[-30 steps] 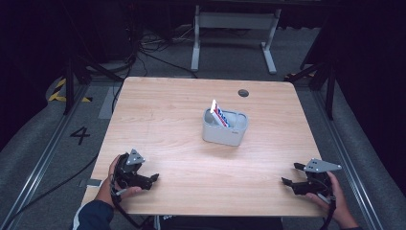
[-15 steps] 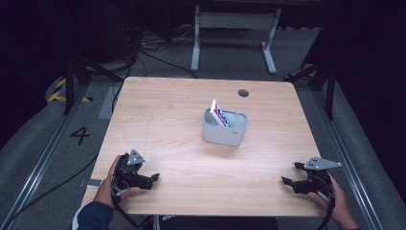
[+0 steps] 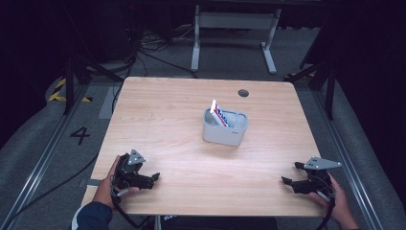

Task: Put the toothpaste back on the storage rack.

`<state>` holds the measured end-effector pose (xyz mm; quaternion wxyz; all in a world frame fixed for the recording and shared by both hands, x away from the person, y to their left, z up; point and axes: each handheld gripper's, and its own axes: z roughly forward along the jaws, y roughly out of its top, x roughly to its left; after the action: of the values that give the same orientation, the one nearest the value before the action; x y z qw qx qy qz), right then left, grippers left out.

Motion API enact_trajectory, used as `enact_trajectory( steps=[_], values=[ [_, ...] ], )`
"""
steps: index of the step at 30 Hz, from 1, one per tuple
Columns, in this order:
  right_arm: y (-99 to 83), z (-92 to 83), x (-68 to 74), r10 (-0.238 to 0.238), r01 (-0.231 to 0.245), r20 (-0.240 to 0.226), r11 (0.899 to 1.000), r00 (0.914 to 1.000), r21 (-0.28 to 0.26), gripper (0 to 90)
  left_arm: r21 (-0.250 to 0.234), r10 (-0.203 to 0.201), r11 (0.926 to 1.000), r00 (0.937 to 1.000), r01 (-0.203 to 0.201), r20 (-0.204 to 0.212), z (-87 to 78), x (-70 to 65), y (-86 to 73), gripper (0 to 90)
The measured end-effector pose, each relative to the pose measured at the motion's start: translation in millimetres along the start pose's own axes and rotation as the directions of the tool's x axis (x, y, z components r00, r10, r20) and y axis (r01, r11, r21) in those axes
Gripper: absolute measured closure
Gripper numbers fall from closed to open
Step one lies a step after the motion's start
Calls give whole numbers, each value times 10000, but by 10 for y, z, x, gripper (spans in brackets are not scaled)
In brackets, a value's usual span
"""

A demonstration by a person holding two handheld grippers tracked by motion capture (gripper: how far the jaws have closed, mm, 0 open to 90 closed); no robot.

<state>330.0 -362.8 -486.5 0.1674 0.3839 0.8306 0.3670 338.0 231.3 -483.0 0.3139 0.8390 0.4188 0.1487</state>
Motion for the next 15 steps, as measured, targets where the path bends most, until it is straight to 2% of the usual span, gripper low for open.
enact_trajectory(
  steps=[2, 7, 11, 15],
  values=[
    [0, 1, 0, 3, -3, 0, 10000, 10000, 2, 162, -21, 132, 9999, 9999, -132, -43, 1, 9, 5, 2],
    [1, 1, 0, 7, -7, 3, 10000, 10000, 6, 160, -20, 106, 9999, 9999, -107, -53, 1, 6, 5, 2],
    [1, 1, 0, 13, -13, 12, 10000, 10000, 10, 158, -14, -165, 9999, 9998, 165, -141, 6, -20, 8, 2],
    [1, 2, -1, 11, -11, 21, 10000, 10000, 12, 156, -6, -153, 9999, 9997, 153, -175, 7, -20, 10, 2]
  ],
)
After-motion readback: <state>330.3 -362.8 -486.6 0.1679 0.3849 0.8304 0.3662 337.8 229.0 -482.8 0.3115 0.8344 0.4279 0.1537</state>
